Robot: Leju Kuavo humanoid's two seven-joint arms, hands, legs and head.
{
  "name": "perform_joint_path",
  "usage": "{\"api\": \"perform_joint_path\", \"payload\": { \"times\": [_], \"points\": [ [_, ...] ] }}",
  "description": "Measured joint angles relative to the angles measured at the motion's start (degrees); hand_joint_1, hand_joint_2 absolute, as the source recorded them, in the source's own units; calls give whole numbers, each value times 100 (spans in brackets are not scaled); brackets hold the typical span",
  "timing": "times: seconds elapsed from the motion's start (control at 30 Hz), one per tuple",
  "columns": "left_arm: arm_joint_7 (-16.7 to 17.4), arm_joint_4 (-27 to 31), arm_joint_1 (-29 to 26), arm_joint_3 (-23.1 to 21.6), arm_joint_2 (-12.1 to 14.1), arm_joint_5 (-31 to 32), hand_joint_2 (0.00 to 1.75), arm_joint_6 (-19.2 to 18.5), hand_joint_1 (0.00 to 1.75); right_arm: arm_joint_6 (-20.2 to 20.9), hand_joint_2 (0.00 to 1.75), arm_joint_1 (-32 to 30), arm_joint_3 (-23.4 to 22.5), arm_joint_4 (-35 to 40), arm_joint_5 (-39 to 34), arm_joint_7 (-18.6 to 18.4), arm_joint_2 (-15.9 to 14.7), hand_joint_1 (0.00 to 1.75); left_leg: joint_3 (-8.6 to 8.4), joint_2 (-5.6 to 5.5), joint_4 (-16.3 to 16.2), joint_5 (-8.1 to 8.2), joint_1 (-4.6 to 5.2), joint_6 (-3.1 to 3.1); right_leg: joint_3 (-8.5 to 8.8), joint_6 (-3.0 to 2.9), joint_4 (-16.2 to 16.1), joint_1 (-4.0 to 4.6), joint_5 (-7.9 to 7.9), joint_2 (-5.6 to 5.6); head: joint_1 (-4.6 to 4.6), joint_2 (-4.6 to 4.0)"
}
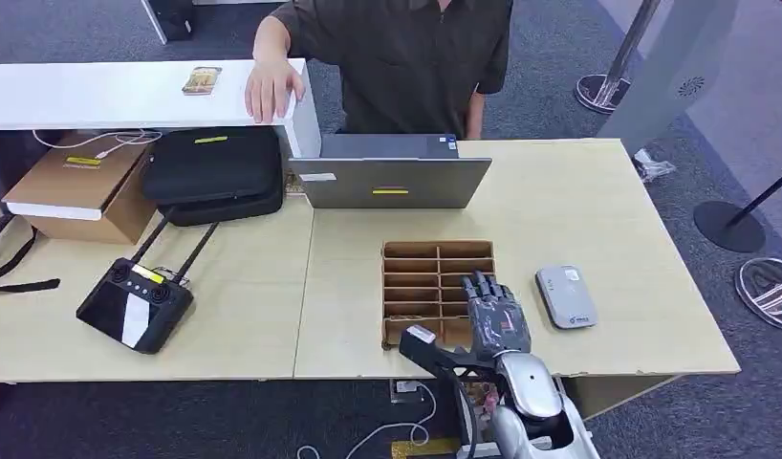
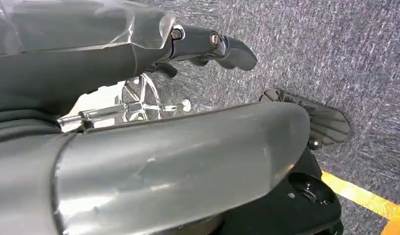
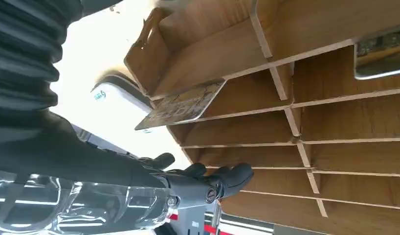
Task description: Pass the card to the sensor for recognition and then transmit it.
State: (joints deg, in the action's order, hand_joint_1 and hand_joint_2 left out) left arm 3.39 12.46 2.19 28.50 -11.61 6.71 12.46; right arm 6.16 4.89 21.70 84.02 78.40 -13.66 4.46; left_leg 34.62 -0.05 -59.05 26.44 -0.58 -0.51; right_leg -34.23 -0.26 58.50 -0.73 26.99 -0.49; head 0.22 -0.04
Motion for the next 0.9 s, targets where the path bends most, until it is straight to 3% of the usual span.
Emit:
{"api": "perform_joint_path", "payload": {
  "times": [0.57,0.9],
  "points": [
    [-101,0,-9,0,2,15,0,-11,0,-144,175,-424,-254,649,339,-127,-308,0,0,0,0,0,0,0,-1,0,-2,0,0,1,0,0],
    [-96,0,-9,0,7,59,0,-9,0,-175,175,-541,-321,765,302,-116,-343,0,-1,0,0,0,0,0,-1,0,-2,0,0,1,0,0]
  ]
}}
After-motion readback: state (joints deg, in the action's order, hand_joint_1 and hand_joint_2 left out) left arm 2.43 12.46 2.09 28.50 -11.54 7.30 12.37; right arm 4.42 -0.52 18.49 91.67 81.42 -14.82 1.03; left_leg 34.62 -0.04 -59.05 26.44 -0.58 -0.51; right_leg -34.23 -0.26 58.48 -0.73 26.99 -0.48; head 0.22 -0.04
